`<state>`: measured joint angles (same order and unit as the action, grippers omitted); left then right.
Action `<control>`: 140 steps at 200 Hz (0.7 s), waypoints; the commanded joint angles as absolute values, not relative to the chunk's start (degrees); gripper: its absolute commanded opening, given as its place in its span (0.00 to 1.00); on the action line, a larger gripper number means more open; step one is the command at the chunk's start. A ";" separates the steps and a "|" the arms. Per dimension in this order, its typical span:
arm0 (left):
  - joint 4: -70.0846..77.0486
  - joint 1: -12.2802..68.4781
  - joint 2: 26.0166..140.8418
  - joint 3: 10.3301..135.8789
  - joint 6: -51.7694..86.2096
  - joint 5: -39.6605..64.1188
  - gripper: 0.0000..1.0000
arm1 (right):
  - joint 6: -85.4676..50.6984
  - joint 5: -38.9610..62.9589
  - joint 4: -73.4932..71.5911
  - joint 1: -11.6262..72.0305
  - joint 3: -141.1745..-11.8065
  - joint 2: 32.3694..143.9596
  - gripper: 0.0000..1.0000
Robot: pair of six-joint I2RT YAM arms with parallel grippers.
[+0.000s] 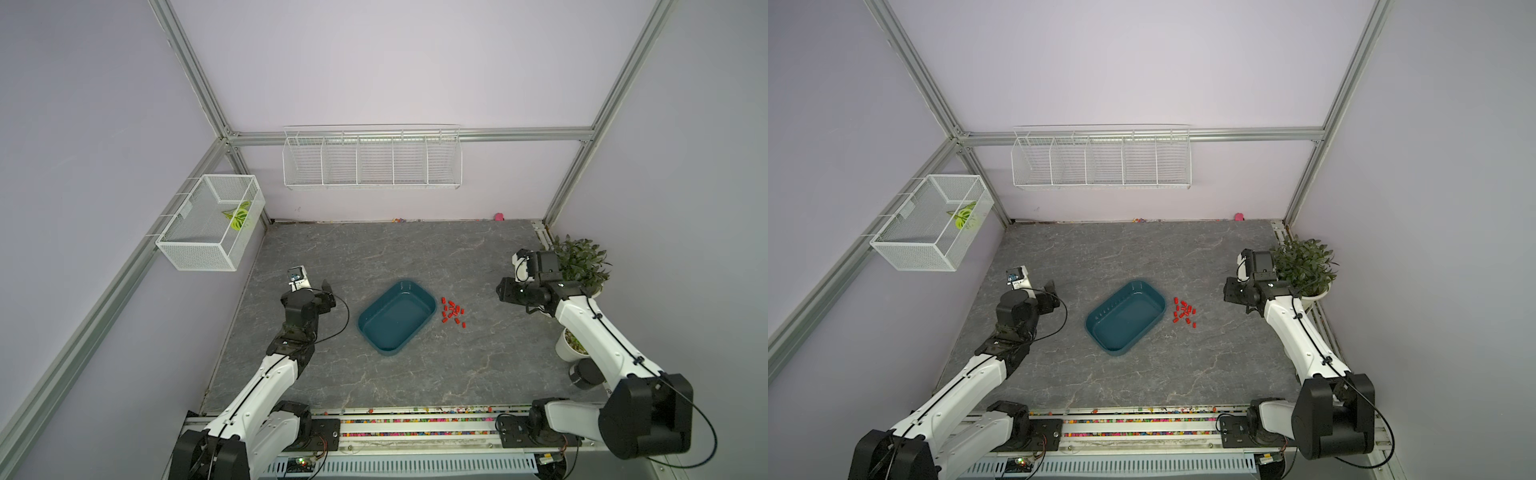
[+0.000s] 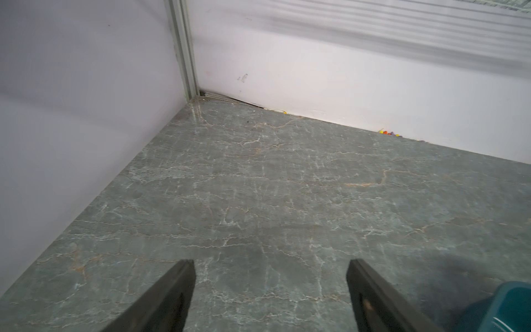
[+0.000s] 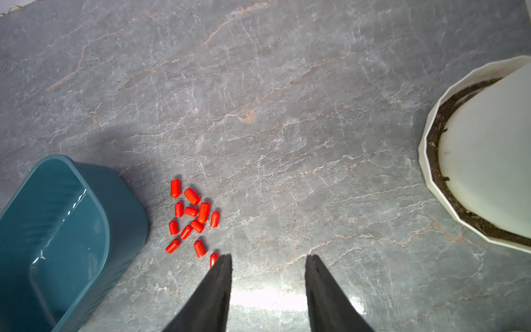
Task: Take the screw protection sleeves out of the storage box
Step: Reset both arms
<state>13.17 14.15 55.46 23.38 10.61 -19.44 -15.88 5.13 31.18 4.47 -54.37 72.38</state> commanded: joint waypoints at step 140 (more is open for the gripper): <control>41.27 13.84 62.39 11.58 1.38 -20.15 0.99 | -7.71 0.27 18.74 4.25 -45.28 65.64 0.50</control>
<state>34.46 14.15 60.05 12.99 4.10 -21.98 -10.39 1.43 23.57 4.47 -48.45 67.81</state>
